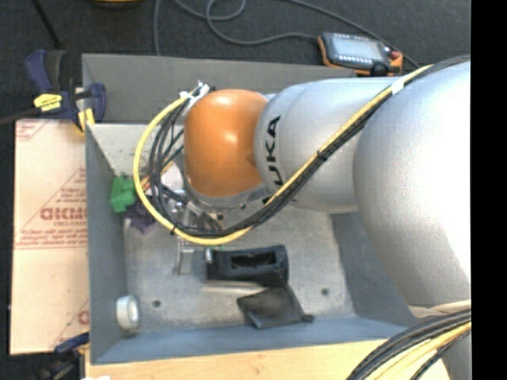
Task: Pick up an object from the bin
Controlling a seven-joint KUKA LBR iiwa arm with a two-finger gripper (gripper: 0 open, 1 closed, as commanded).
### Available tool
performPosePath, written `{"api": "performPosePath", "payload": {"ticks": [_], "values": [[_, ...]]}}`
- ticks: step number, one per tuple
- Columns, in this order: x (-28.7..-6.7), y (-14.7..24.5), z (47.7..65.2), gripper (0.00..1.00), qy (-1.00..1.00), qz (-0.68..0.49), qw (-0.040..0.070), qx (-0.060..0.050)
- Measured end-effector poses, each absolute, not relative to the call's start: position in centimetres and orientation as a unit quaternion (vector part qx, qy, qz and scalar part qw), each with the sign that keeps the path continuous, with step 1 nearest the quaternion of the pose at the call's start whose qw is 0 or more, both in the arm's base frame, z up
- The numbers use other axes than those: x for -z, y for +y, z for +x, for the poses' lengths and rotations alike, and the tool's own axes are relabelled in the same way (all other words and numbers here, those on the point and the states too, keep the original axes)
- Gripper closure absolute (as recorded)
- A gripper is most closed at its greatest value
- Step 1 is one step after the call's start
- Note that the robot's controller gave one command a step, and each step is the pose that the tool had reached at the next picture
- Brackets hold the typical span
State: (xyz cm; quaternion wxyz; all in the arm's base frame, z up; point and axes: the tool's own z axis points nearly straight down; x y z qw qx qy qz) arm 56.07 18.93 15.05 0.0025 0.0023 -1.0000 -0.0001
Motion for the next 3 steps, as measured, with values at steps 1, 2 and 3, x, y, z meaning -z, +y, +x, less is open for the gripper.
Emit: {"api": "performPosePath", "payload": {"ticks": [1, 2, 3], "values": [[-15.5, 18.8, 56.2, 0.0, -1.0, 0.0, -0.001, 0.001], [-16.9, 14.5, 53.6, 0.0, -0.999, 0.034, 0.0, 0.0], [-16.5, 13.5, 50.5, 0.0, -0.999, 0.038, -0.001, -0.002]]}}
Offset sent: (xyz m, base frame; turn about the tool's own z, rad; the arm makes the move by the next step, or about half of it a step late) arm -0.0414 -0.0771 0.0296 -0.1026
